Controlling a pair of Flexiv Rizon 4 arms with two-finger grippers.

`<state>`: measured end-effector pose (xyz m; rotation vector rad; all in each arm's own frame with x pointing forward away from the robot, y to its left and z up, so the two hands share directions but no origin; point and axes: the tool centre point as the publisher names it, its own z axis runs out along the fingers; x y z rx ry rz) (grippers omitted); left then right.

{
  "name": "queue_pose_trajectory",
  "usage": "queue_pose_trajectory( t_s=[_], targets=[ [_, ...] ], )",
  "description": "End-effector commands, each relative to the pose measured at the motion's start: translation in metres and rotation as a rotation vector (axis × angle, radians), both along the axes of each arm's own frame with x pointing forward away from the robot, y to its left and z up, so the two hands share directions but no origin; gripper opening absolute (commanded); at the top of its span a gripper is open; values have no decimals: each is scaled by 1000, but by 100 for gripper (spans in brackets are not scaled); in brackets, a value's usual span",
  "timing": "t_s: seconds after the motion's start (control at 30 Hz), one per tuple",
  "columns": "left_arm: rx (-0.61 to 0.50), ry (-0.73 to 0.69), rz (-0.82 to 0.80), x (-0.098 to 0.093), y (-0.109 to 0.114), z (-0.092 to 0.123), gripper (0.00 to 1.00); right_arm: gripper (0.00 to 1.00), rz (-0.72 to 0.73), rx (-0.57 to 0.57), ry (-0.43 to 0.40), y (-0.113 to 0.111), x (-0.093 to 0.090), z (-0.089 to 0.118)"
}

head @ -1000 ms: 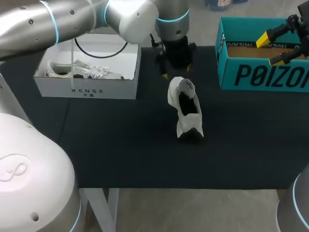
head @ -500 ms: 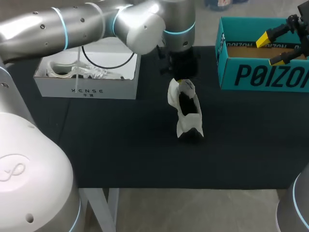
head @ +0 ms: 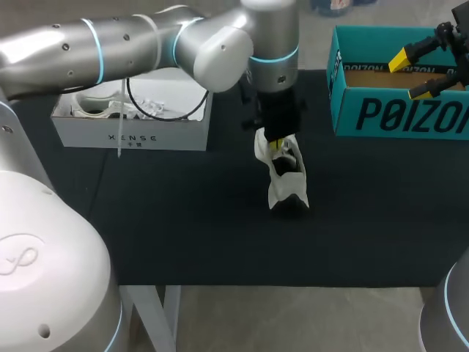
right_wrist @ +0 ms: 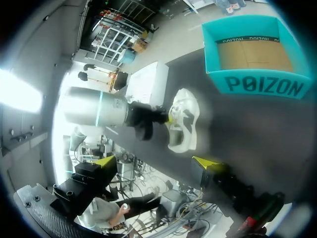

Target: Take the shoe out of the shoebox, open the shoe tongue, remove and reinsert the insole, then place the shoe into the shoebox

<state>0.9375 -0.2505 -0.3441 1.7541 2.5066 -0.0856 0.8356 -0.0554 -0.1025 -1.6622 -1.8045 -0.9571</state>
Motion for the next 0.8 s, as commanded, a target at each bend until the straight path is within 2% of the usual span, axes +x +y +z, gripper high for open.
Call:
queue_pose_trajectory(
  t_s=[0.03,0.2,0.27,0.4,0.8],
  targets=[
    [-2,-20,28,3,2,16,0,100,2,-2,2,0,2,0],
    [-10,2,184,15,0,41,0,100,2,-2,2,0,2,0],
    [14,19,205,12,-5,44,0,100,2,-2,2,0,2,0],
    [101,45,371,3,-6,47,0,100,2,-2,2,0,2,0],
    [101,45,371,3,-6,47,0,100,2,-2,2,0,2,0]
  ],
)
